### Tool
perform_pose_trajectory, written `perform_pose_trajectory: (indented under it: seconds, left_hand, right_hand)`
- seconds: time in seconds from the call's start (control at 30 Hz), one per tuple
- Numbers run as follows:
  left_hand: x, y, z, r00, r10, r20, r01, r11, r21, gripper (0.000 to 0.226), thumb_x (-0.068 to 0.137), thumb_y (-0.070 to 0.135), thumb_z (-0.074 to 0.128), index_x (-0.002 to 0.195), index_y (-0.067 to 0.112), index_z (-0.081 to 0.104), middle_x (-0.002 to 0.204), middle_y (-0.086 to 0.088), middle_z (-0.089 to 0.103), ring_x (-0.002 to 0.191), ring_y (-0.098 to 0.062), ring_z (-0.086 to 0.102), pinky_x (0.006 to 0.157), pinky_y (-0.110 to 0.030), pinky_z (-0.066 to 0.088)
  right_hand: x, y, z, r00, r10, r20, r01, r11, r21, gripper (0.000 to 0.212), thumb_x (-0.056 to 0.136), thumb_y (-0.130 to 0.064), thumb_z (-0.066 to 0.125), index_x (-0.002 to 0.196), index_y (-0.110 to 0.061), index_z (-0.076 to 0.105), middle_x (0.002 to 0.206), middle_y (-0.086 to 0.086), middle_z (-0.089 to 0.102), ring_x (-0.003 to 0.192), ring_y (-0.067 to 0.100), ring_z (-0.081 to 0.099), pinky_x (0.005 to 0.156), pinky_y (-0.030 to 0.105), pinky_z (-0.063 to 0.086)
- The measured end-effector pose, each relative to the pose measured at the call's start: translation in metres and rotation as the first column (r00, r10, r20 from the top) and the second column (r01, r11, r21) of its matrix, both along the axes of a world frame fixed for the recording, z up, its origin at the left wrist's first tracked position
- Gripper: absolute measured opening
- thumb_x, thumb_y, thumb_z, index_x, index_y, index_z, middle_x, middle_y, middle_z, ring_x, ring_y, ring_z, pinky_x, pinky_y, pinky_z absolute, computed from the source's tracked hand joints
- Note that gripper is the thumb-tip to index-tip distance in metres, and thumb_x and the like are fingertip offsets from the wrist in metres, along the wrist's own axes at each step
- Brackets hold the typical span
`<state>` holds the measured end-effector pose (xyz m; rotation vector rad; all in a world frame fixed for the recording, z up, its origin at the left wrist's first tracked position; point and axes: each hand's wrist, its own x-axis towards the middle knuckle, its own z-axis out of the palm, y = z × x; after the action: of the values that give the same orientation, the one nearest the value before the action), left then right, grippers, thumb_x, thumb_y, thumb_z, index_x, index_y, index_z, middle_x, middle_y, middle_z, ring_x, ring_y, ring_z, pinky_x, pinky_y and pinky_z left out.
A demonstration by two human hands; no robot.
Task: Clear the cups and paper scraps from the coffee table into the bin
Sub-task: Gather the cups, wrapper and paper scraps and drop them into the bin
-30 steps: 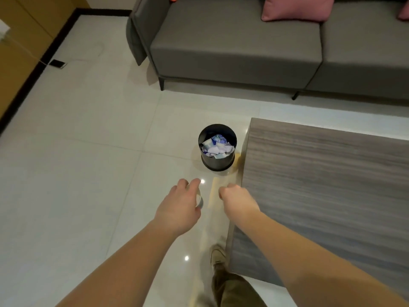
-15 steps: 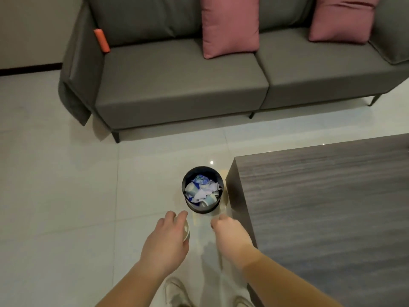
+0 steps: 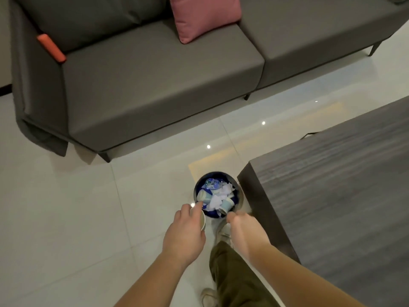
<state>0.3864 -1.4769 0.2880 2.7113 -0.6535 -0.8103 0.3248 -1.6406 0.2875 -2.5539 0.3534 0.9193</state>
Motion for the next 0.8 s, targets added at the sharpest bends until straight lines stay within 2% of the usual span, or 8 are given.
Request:
perform_pose_trajectory:
  seconds: [0.1,0.33,0.47,0.57,0.63,0.7,0.8]
  left_hand:
    - [0.035,-0.018,-0.023,0.999,-0.042,0.007,0.043,0.999,-0.007,0.066,0.087,0.027,0.055,0.142,0.03,0.018,0.13,0.001,0.037,0.115,-0.017,0.04,0.084,-0.028,0.047]
    - [0.071,-0.058,-0.1,0.99,-0.124,-0.065,0.125,0.992,0.013,0.068,0.087,0.032,0.061,0.14,0.031,0.018,0.136,-0.002,0.038,0.118,-0.018,0.043,0.089,-0.027,0.046]
    - [0.08,-0.071,-0.15,0.978,-0.187,-0.09,0.191,0.981,0.034,0.07,0.085,0.031,0.064,0.14,0.029,0.02,0.137,-0.005,0.039,0.118,-0.021,0.046,0.089,-0.03,0.047]
    - [0.085,-0.077,-0.189,0.966,-0.202,-0.162,0.214,0.975,0.059,0.074,0.085,0.033,0.066,0.143,0.027,0.019,0.145,-0.009,0.033,0.127,-0.027,0.042,0.096,-0.036,0.046]
    - [0.089,-0.079,-0.208,0.957,-0.201,-0.209,0.226,0.968,0.105,0.084,0.083,0.038,0.069,0.146,0.029,0.014,0.152,-0.01,0.022,0.135,-0.031,0.034,0.102,-0.041,0.043]
    - [0.093,-0.078,-0.217,0.949,-0.2,-0.245,0.243,0.957,0.159,0.09,0.082,0.043,0.069,0.147,0.03,0.009,0.155,-0.008,0.015,0.139,-0.032,0.029,0.105,-0.043,0.039]
    - [0.1,-0.078,-0.209,0.928,-0.283,-0.243,0.33,0.927,0.178,0.09,0.083,0.046,0.067,0.148,0.03,0.007,0.156,-0.005,0.015,0.14,-0.03,0.028,0.104,-0.041,0.039]
  right_hand:
    - [0.035,-0.013,-0.028,0.997,-0.07,0.012,0.07,0.997,0.015,0.027,0.092,-0.008,0.051,0.118,-0.014,0.052,0.112,0.006,0.059,0.096,0.022,0.062,0.082,0.029,0.051]
    - [0.077,-0.025,-0.11,0.974,-0.191,-0.122,0.196,0.98,0.032,0.034,0.087,-0.007,0.059,0.119,-0.015,0.05,0.112,0.007,0.054,0.095,0.024,0.061,0.075,0.033,0.05]
    - [0.083,-0.026,-0.161,0.949,-0.29,-0.124,0.294,0.956,0.015,0.029,0.089,-0.009,0.057,0.116,-0.015,0.052,0.114,0.007,0.055,0.095,0.025,0.062,0.076,0.033,0.048]
    - [0.086,-0.026,-0.194,0.915,-0.385,-0.118,0.391,0.92,0.033,0.031,0.089,-0.009,0.057,0.119,-0.013,0.049,0.116,0.011,0.053,0.097,0.03,0.061,0.079,0.039,0.053]
    - [0.085,-0.026,-0.208,0.896,-0.428,-0.12,0.436,0.898,0.053,0.04,0.086,-0.009,0.061,0.123,-0.012,0.045,0.116,0.013,0.05,0.097,0.035,0.06,0.077,0.042,0.053]
    - [0.081,-0.026,-0.213,0.894,-0.44,-0.082,0.444,0.895,0.045,0.044,0.085,-0.007,0.061,0.126,-0.01,0.043,0.115,0.014,0.049,0.094,0.035,0.06,0.072,0.041,0.051]
    - [0.071,-0.027,-0.204,0.888,-0.456,-0.054,0.459,0.887,0.052,0.04,0.086,-0.001,0.055,0.124,-0.01,0.045,0.114,0.014,0.051,0.09,0.032,0.06,0.066,0.033,0.045]
